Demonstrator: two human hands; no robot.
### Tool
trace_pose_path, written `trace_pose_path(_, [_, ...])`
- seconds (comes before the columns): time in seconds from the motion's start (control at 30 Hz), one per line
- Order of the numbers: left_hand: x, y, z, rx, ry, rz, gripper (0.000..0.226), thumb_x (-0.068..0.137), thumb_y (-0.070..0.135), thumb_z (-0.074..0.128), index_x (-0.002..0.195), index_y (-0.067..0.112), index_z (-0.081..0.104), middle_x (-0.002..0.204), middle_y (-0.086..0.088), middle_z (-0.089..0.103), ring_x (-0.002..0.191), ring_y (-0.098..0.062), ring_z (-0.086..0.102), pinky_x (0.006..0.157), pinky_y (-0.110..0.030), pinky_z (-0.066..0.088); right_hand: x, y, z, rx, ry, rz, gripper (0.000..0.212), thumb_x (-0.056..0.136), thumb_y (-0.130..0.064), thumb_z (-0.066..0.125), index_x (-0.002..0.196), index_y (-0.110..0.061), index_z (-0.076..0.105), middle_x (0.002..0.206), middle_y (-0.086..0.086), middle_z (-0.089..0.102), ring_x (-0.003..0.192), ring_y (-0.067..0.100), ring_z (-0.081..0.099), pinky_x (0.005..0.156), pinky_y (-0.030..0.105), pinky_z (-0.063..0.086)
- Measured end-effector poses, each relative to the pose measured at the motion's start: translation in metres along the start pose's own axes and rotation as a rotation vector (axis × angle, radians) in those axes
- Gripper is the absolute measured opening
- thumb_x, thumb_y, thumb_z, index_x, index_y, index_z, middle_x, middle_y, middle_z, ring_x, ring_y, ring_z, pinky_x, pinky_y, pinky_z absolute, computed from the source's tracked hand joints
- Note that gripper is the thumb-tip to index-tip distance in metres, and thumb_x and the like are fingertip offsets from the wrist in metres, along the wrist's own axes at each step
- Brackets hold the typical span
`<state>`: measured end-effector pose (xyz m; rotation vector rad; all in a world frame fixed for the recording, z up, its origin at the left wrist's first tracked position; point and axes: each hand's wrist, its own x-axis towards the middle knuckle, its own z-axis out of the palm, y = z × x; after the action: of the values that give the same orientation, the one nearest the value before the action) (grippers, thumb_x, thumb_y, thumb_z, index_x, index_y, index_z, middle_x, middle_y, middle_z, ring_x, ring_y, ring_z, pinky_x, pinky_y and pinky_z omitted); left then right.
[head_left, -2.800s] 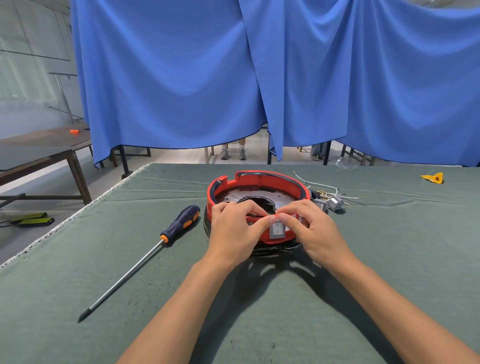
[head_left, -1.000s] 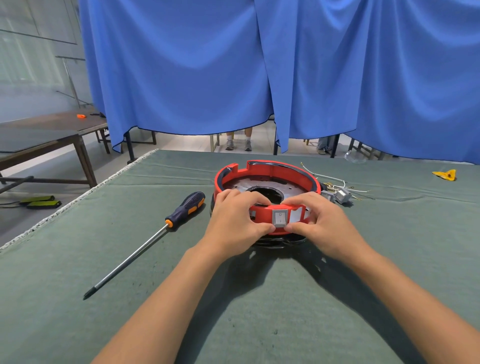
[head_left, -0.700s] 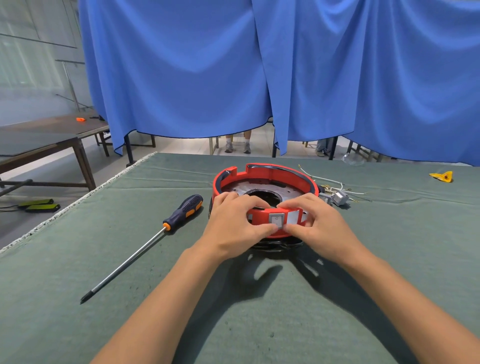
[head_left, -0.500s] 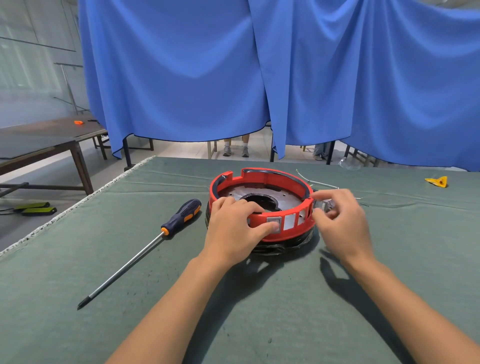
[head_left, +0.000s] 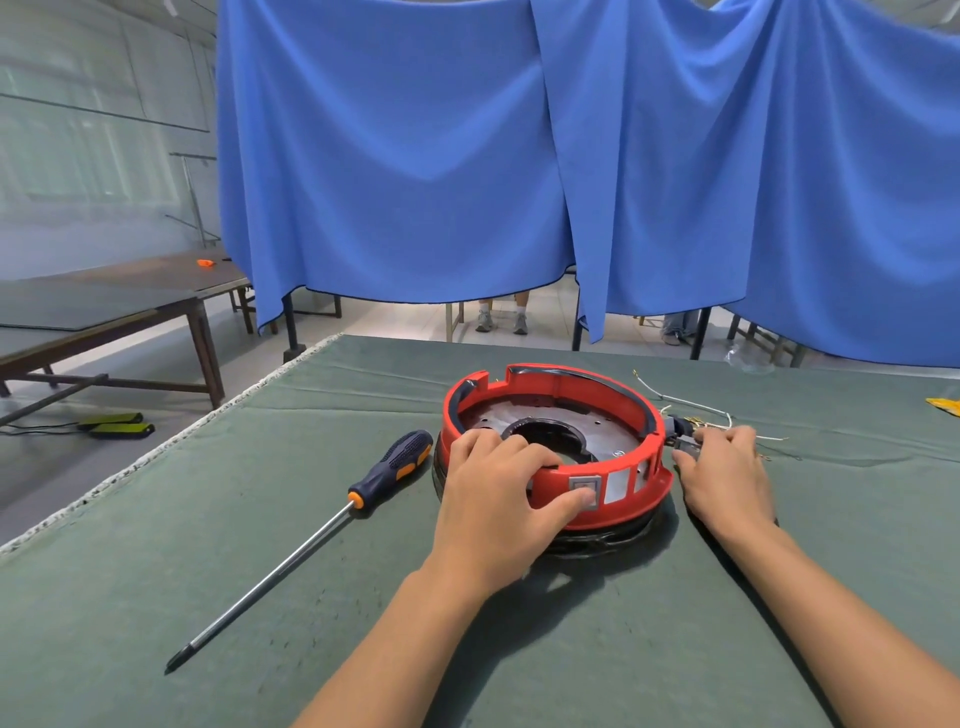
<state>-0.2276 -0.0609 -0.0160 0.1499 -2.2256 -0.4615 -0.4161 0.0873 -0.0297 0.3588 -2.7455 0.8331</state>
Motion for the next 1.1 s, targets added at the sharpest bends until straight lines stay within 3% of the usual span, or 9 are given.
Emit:
trace_pose_path(0.23, [0.0, -0.001, -0.002, 0.007, -0.02, 0.003, 0.039, 0.078, 0.062, 0.056, 0.093, 0.028, 0.068, 0.083, 0.015, 0.061, 0.088, -0.009, 0.045, 0.096, -0.022, 0.023, 0.001, 0.002, 0.002, 0.093, 0.094, -0.029, 0.023, 0.091, -0.023, 0.06, 0.105, -0.008, 0.051, 0.111, 0.02, 0.057, 0.101, 0.04, 0.055, 0.078, 0.041, 0.041])
trace_pose_path(0.43, [0.002, -0.004, -0.007, 0.004, -0.047, -0.014, 0.037, 0.076, 0.061, 0.06, 0.091, 0.027, 0.068, 0.079, 0.012, 0.061, 0.085, -0.01, 0.044, 0.09, -0.021, 0.023, -0.039, -0.003, -0.012, 0.68, 0.107, 0.031, 0.019, 0.083, -0.021, 0.07, 0.093, -0.012, 0.057, 0.092, 0.008, 0.067, 0.087, 0.03, 0.064, 0.08, 0.043, 0.051])
trace_pose_path(0.57, [0.0, -0.004, -0.011, 0.007, -0.058, -0.03, 0.031, 0.078, 0.057, 0.065, 0.09, 0.028, 0.068, 0.079, 0.015, 0.059, 0.085, -0.009, 0.041, 0.086, -0.02, 0.023, -0.074, -0.015, -0.039, 0.95, 0.112, -0.085, 0.015, 0.08, -0.006, 0.068, 0.085, -0.02, 0.065, 0.067, -0.002, 0.066, 0.061, 0.019, 0.061, 0.059, 0.035, 0.055])
trace_pose_path(0.63, [-0.002, -0.002, -0.013, 0.014, -0.066, -0.035, 0.03, 0.079, 0.056, 0.064, 0.091, 0.029, 0.068, 0.079, 0.016, 0.057, 0.086, -0.009, 0.041, 0.087, -0.021, 0.024, -0.088, -0.024, -0.052, 0.987, 0.015, -0.198, 0.015, 0.081, -0.005, 0.066, 0.082, -0.02, 0.07, 0.055, -0.005, 0.061, 0.049, 0.013, 0.054, 0.052, 0.029, 0.051])
trace_pose_path(0.7, [-0.005, 0.001, -0.016, 0.03, -0.073, -0.022, 0.032, 0.08, 0.056, 0.059, 0.094, 0.028, 0.068, 0.083, 0.015, 0.059, 0.089, -0.01, 0.045, 0.091, -0.023, 0.027, -0.1, -0.034, -0.059, 1.023, -0.141, -0.254, 0.009, 0.079, -0.018, 0.065, 0.083, -0.017, 0.072, 0.049, 0.001, 0.054, 0.047, 0.017, 0.05, 0.052, 0.029, 0.046])
trace_pose_path(0.8, [-0.009, 0.004, -0.021, 0.047, -0.072, 0.016, 0.032, 0.082, 0.047, 0.054, 0.103, 0.026, 0.067, 0.097, 0.012, 0.062, 0.098, -0.012, 0.05, 0.095, -0.023, 0.03, -0.109, -0.043, -0.059, 1.103, -0.338, -0.239, 0.026, 0.074, -0.029, 0.063, 0.085, -0.006, 0.072, 0.051, 0.01, 0.045, 0.046, 0.022, 0.045, 0.051, 0.03, 0.041])
trace_pose_path(0.9, [-0.009, 0.011, -0.026, 0.001, -0.029, 0.032, 0.029, 0.084, 0.034, 0.056, 0.107, 0.02, 0.068, 0.103, 0.007, 0.064, 0.103, -0.016, 0.054, 0.095, -0.03, 0.038, -0.111, -0.047, -0.056, 1.171, -0.477, -0.206, 0.023, 0.078, -0.023, 0.069, 0.095, -0.007, 0.074, 0.053, 0.003, 0.046, 0.044, 0.018, 0.042, 0.048, 0.029, 0.041])
trace_pose_path(0.97, [-0.009, 0.017, -0.027, -0.029, -0.025, 0.074, 0.03, 0.082, 0.026, 0.058, 0.11, 0.018, 0.068, 0.106, 0.005, 0.064, 0.105, -0.018, 0.055, 0.096, -0.035, 0.04, -0.111, -0.046, -0.052, 1.196, -0.546, -0.172, 0.022, 0.085, -0.016, 0.06, 0.104, -0.013, 0.072, 0.052, 0.003, 0.047, 0.041, 0.016, 0.039, 0.046, 0.029, 0.041])
trace_pose_path(1.1, [-0.01, 0.03, -0.025, -0.103, -0.127, 0.195, 0.04, 0.081, 0.028, 0.063, 0.121, 0.023, 0.064, 0.111, 0.006, 0.062, 0.107, -0.014, 0.051, 0.096, -0.028, 0.038, -0.11, -0.042, -0.052, 1.233, -0.623, -0.169, 0.03, 0.077, -0.02, 0.065, 0.105, -0.011, 0.068, 0.054, 0.008, 0.045, 0.039, 0.016, 0.036, 0.043, 0.028, 0.043])
